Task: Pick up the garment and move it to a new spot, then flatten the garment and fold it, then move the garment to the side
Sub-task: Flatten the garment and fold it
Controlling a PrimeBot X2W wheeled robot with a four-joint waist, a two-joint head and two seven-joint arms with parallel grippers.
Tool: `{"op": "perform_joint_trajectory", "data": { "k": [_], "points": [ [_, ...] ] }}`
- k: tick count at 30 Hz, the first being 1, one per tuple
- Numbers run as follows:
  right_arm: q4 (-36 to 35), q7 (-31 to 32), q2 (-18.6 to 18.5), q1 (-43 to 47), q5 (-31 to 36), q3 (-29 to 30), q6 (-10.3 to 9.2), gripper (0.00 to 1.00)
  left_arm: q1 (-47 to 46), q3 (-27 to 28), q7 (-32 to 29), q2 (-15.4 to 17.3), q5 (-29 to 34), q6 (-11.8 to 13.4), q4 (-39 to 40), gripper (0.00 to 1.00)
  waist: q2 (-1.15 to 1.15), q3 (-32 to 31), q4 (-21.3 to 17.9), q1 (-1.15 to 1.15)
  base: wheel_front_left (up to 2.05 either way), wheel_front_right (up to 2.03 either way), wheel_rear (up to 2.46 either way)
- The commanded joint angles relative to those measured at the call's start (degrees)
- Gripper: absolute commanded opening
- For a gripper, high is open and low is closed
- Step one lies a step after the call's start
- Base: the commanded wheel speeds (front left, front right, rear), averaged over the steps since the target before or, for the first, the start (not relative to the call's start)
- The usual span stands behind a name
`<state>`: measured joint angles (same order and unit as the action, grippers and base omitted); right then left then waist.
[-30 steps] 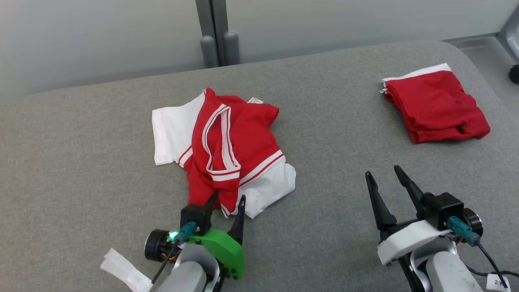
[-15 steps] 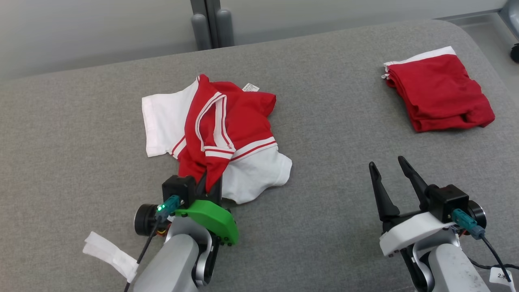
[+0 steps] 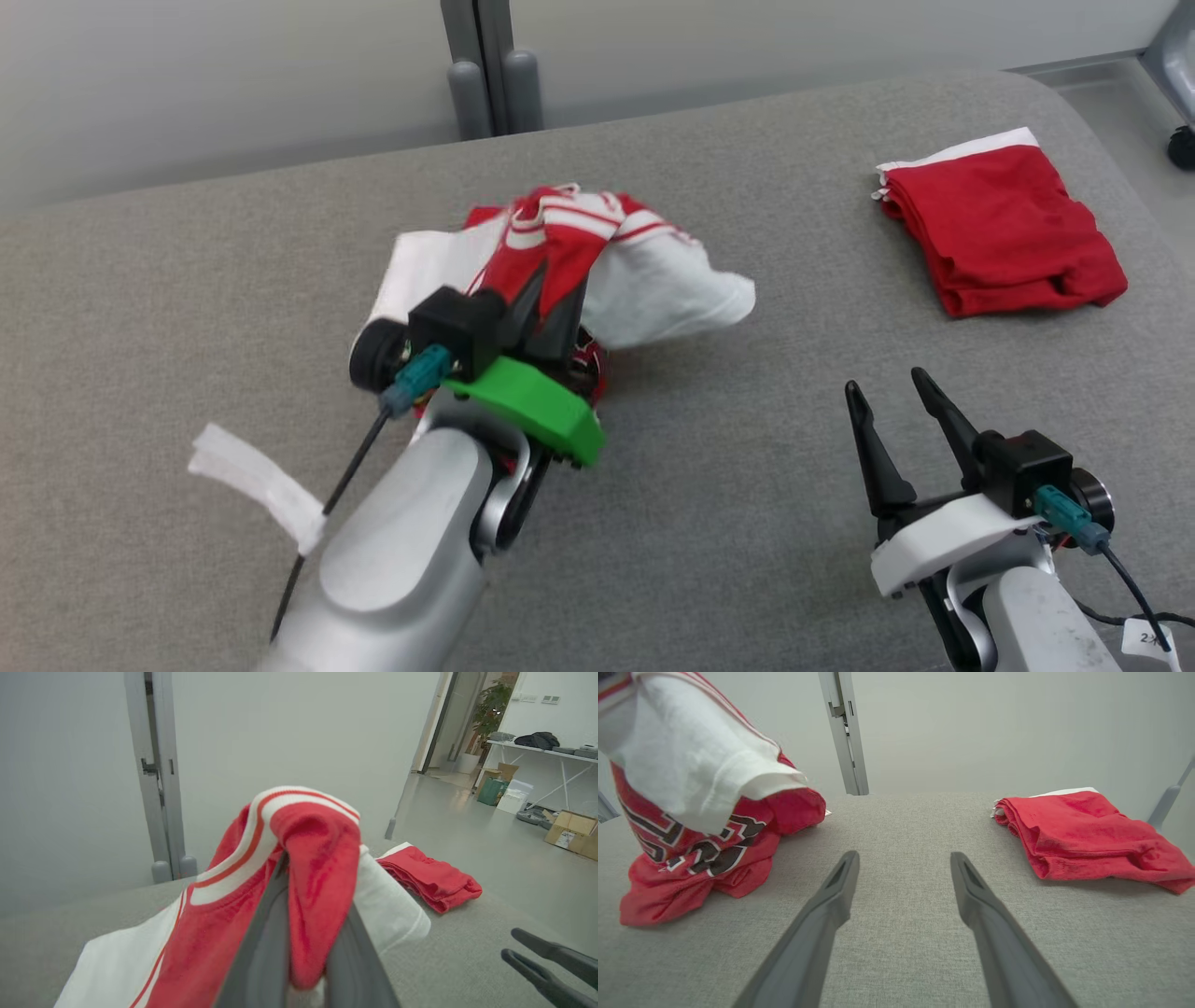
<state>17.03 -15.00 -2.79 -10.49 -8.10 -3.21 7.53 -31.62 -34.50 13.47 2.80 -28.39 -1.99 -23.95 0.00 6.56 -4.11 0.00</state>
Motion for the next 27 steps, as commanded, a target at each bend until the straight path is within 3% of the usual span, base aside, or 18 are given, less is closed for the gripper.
{"op": "perform_joint_trajectory", "data": {
  "k": [1,10,17,21,27],
  "points": [
    [0.2,-0.3,-0.2,0.5,-0.2,-0.1,-0.09,1.00,-2.9,-0.6,-0.6,0.2,0.2,-0.6,0.8,0.00,0.00,-0.8,-0.8,0.00,0.00,0.00,0.00],
    [1.0,-0.3,-0.2,1.2,-1.3,-1.6,-0.09,1.00,-20.8,-5.8,-5.0,0.2,-3.2,-2.7,3.1,0.00,0.00,-2.5,-4.5,0.00,0.00,0.00,0.00],
    [0.7,-0.3,-0.2,1.7,-1.6,-0.9,-0.09,1.00,-30.7,-4.8,-2.6,0.2,-9.6,-2.3,2.8,0.00,0.00,-2.6,-6.2,0.00,0.00,0.00,0.00],
    [0.4,-0.3,-0.2,2.0,-1.4,0.4,-0.09,1.00,-29.4,-2.9,-1.8,0.8,-12.7,-2.2,0.5,0.00,0.00,-2.4,-5.9,0.00,0.00,0.00,0.00],
    [-0.4,-0.3,-0.2,2.5,-0.8,2.3,-0.09,1.00,-21.1,-2.3,-2.0,5.6,-14.7,-2.3,-6.8,0.00,0.00,-1.4,-4.3,0.00,0.00,0.00,0.00]
  ]
}}
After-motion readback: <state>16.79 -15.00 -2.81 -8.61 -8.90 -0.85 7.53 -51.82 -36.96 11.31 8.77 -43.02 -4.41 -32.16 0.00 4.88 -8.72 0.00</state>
